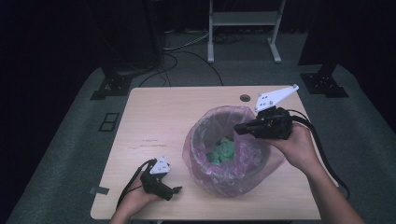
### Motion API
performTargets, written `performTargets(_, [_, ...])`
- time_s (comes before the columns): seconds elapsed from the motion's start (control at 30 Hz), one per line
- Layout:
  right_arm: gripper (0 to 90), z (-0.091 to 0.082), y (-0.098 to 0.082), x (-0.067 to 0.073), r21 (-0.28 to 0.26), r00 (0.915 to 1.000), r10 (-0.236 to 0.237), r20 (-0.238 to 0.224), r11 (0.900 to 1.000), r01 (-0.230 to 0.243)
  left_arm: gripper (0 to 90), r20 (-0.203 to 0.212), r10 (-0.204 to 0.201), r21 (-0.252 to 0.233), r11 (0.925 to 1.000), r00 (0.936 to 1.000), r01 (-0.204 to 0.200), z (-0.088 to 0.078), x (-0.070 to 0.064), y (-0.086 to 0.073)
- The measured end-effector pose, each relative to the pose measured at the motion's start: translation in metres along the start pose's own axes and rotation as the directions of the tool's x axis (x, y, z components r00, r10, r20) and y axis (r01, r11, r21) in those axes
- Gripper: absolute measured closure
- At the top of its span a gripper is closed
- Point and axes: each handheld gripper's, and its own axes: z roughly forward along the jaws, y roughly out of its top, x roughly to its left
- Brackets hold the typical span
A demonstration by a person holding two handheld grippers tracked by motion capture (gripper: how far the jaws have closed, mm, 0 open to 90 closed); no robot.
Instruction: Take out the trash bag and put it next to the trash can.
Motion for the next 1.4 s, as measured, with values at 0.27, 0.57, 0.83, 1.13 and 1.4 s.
performTargets(0.27, [90.0,0.016,0.019,0.003,-0.006,0.9991,-0.033,-0.025,0.999,0.033,0.0,0.000,0.000,-0.001,1.0000,1.0000,0.000,0.000,0.000,0.000])
performTargets(0.57, [90.0,0.035,0.047,0.013,-0.007,0.9952,-0.083,-0.051,0.997,0.083,0.0,-0.001,0.000,-0.001,1.0000,1.0000,0.000,0.000,0.000,0.000])
performTargets(0.83, [90.0,0.058,0.062,0.020,0.002,0.9909,-0.106,-0.084,0.994,0.106,0.0,0.000,0.001,0.000,1.0000,1.0000,-0.001,0.000,0.000,0.000])
performTargets(1.13, [90.0,0.088,0.064,0.022,0.034,0.9876,-0.091,-0.128,0.995,0.096,0.0,0.001,0.003,0.000,1.0000,1.0000,-0.003,0.001,0.000,0.000])
performTargets(1.4, [90.0,0.100,0.062,0.022,0.051,0.9863,-0.089,-0.139,0.994,0.097,0.0,0.002,0.004,0.000,1.0000,1.0000,-0.004,0.001,0.000,0.001])
